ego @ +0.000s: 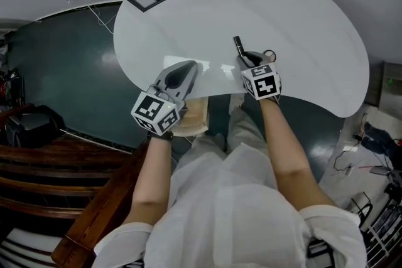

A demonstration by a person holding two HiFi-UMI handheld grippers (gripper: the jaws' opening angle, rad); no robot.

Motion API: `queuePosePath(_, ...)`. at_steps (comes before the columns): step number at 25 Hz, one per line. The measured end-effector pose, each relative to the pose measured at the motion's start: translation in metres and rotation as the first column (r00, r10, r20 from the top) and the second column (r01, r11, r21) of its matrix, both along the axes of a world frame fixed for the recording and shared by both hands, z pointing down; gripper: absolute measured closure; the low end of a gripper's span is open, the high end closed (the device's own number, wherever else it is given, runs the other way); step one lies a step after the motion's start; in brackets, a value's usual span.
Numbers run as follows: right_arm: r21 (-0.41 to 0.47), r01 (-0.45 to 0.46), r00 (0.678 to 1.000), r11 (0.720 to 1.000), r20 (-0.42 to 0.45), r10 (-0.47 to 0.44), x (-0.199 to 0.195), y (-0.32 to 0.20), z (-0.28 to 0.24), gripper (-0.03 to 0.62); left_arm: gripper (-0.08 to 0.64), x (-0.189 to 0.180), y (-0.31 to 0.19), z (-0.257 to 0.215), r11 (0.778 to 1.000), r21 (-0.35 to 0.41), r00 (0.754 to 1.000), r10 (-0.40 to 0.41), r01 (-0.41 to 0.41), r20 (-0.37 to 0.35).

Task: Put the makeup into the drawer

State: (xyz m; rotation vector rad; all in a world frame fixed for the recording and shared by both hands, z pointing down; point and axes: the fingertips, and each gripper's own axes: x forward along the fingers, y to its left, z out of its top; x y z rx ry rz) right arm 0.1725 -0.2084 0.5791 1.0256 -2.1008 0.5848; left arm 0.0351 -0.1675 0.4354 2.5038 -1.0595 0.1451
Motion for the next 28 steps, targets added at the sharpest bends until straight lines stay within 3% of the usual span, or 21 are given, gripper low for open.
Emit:
queuePosePath(16,-0.011,0.031,0.999,0.999,-0.033,-0.032,-0.003,0.002,0.000,0.506,0.538,-0.017,0.012,-0.005,0.999,0.007,0.999,-0.042,0.042,-0.010)
queuePosePath(28,0.004,0.103,0.994,0.995,-0.042,-0.102,-0.038,0.012,-0.009,0.508,0.538,-0.055,0.029,-0.010,0.993,0.013,0.993,-0.120,0.121,-0.020)
